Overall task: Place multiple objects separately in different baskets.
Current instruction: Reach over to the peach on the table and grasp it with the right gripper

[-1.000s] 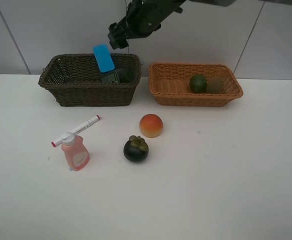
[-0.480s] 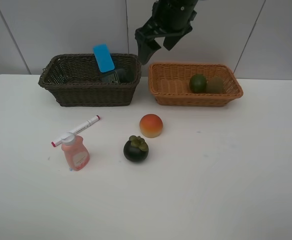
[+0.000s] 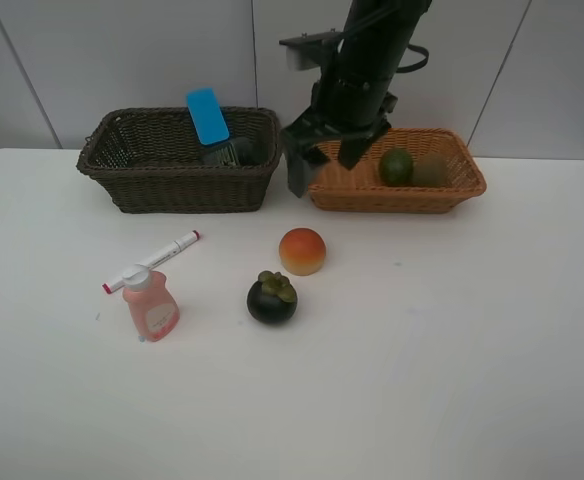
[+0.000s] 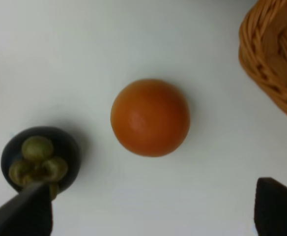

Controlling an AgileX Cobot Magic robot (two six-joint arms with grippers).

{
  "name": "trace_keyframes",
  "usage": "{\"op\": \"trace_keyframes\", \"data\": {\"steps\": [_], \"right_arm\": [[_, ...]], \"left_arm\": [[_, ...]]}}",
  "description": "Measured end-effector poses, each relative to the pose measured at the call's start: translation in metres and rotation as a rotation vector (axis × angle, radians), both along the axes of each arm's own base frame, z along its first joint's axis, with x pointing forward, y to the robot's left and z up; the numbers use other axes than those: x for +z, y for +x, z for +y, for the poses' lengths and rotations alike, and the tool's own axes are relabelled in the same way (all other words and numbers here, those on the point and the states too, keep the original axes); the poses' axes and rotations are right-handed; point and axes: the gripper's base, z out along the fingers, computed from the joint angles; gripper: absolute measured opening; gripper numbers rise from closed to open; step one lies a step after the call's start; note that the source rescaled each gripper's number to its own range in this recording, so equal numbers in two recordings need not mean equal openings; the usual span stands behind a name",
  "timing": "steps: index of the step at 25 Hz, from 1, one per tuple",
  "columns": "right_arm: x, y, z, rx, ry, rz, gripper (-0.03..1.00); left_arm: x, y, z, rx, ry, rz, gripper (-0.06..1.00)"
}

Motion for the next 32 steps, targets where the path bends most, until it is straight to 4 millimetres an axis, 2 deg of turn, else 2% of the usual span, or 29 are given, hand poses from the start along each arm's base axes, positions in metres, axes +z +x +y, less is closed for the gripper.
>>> {"op": "trace_keyframes", "data": {"steps": [5,15,32], "right_arm": [[-0.027,-0.004,-0.002,-0.007,-0.006,0.016,0.98],[-0.064,-0.009,-0.002,-0.039,0.051,-0.012,0.98],[-0.125,0.001,0.012,-0.065,0.064,0.031,0.98]], "left_arm": [[0.000,0.000,0.000,0.000,0.000,0.000,0.99],[0.000,0.000,0.000,0.000,0.000,0.000,0.99],[0.000,0.000,0.000,0.000,0.000,0.000,0.99]]}}
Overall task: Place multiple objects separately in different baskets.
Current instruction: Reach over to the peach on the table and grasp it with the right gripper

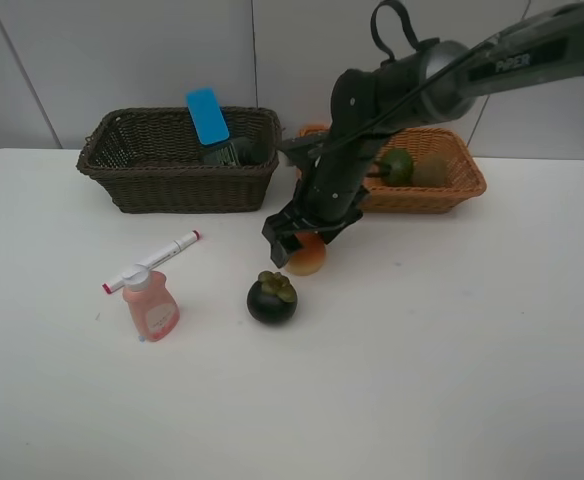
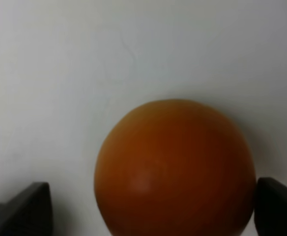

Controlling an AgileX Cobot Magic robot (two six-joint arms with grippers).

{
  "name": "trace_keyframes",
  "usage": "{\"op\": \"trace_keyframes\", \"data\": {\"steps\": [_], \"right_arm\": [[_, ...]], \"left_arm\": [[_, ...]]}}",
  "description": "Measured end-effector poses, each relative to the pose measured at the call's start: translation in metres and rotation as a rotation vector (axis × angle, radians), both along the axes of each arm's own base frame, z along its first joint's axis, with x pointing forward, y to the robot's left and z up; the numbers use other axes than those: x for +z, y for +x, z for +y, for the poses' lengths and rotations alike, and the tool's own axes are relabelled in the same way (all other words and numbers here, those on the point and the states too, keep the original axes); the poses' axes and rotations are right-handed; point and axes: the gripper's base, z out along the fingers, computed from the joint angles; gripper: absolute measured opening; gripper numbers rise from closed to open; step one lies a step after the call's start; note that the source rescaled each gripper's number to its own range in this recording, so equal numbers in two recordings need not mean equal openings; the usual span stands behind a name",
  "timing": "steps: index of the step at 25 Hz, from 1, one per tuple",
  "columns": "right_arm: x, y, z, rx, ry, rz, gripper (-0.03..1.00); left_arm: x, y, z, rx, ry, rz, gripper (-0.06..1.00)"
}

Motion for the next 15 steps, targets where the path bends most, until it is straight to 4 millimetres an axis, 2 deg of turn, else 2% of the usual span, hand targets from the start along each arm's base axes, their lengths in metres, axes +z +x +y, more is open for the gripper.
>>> {"op": "trace_keyframes", "data": {"steps": [9,15], "right_arm": [[-0.016,0.001,0.001,-0.003,-0.010,0.015,0.98],[-0.017,0.002,0.001,-0.004,-0.008,0.012,0.98]], "left_arm": [[0.000,0.000,0.000,0.000,0.000,0.000,0.99],[0.000,0.000,0.000,0.000,0.000,0.000,0.99]]}}
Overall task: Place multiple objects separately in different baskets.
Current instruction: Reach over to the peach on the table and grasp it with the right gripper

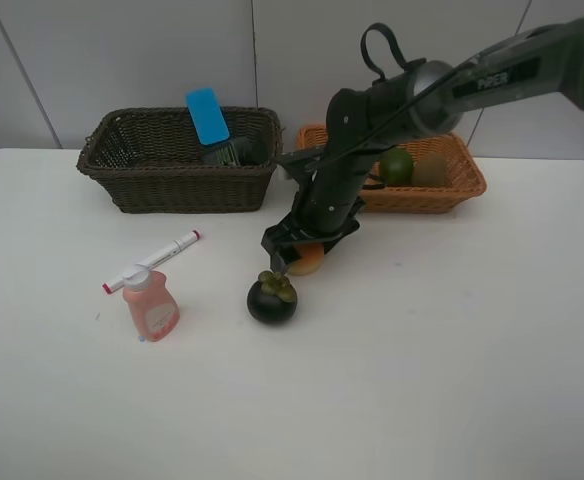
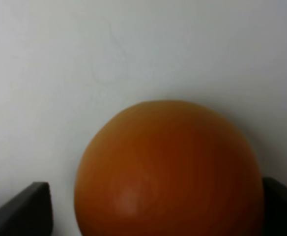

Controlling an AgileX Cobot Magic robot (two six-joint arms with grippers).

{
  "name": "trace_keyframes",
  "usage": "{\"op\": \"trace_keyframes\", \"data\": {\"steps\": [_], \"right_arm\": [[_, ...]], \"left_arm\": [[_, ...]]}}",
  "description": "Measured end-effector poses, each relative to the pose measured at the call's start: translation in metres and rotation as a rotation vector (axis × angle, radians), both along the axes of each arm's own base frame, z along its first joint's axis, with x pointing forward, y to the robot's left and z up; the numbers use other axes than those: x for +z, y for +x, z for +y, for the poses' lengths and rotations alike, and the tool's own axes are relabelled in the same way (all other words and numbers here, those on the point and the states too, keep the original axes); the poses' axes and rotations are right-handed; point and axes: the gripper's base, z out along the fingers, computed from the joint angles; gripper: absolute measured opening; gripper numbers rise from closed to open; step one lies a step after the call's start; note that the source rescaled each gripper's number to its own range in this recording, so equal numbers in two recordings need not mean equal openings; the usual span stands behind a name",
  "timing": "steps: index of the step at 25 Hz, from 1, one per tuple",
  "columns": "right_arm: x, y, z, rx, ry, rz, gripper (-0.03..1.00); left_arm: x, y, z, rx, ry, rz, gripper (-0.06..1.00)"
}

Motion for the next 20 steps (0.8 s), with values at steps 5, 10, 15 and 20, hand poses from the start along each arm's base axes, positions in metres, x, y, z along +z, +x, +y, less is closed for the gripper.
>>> {"op": "trace_keyframes", "data": {"steps": [5,10,15,20], "right_arm": [[0.0000,0.0000,0.0000,0.000,0.000,0.000,0.68],[0.0000,0.0000,0.0000,0.000,0.000,0.000,0.43],[0.0000,0.0000,0.0000,-0.001,0.000,0.000,0.43],[0.0005,0.0000,0.0000,-0.001,0.001,-0.001,0.43]], "left_arm": [[0.0000,0.0000,0.0000,0.000,0.000,0.000,0.99],[0.0000,0.0000,0.0000,0.000,0.000,0.000,0.99],[0.0000,0.0000,0.0000,0.000,0.000,0.000,0.99],[0.0000,0.0000,0.0000,0.000,0.000,0.000,0.99]]}}
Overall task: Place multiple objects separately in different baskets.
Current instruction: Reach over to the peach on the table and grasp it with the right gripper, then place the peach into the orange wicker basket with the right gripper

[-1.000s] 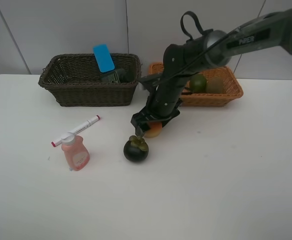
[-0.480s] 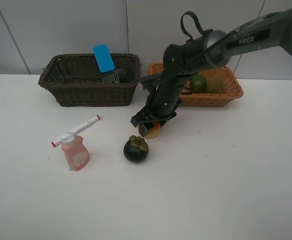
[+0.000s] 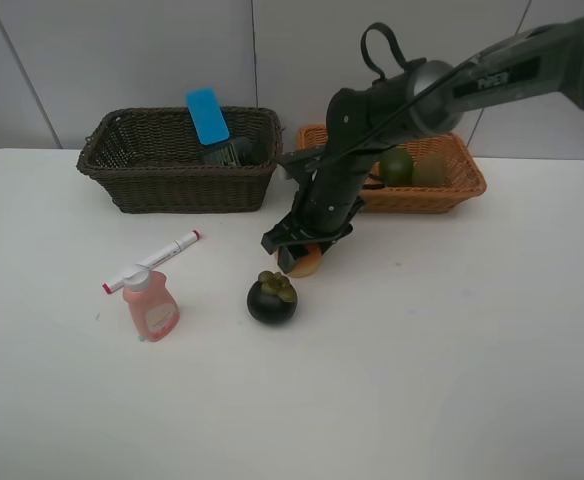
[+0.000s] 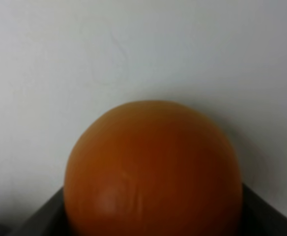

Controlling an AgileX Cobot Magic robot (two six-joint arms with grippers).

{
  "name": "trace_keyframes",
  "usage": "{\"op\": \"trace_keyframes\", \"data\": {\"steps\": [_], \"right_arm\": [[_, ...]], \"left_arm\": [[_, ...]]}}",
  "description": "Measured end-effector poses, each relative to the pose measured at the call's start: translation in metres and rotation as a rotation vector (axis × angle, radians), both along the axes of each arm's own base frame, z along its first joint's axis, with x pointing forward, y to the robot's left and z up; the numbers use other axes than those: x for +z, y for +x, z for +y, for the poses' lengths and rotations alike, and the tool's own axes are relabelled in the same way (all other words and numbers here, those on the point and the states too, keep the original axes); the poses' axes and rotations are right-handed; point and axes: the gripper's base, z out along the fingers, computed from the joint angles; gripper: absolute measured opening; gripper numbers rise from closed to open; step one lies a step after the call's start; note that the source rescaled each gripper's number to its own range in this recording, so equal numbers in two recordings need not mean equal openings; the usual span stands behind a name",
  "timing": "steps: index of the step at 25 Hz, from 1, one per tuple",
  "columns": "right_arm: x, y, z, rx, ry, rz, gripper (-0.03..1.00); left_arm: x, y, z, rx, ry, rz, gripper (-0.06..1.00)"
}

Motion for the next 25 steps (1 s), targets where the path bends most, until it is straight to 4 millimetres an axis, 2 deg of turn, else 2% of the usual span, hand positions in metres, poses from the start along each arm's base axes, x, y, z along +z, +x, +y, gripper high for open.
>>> {"op": "trace_keyframes", "data": {"steps": [3,6,16,20,25], "right_arm": [[0.005,0.000,0.000,0.000,0.006,-0.009,0.43],[0.021,-0.001,-0.001,0.003,0.017,-0.027,0.43],[0.113,-0.010,-0.010,0.022,0.087,-0.226,0.43],[0.138,-0.008,-0.024,-0.005,0.073,-0.315,0.43],[0.145,0.013,-0.054,-0.100,0.071,-0.385,0.43]], "left_arm": [[0.000,0.000,0.000,0.000,0.000,0.000,0.99],[0.000,0.000,0.000,0.000,0.000,0.000,0.99],[0.000,0.000,0.000,0.000,0.000,0.000,0.99],[0.000,0.000,0.000,0.000,0.000,0.000,0.99],[0.000,0.000,0.000,0.000,0.000,0.000,0.99]]}}
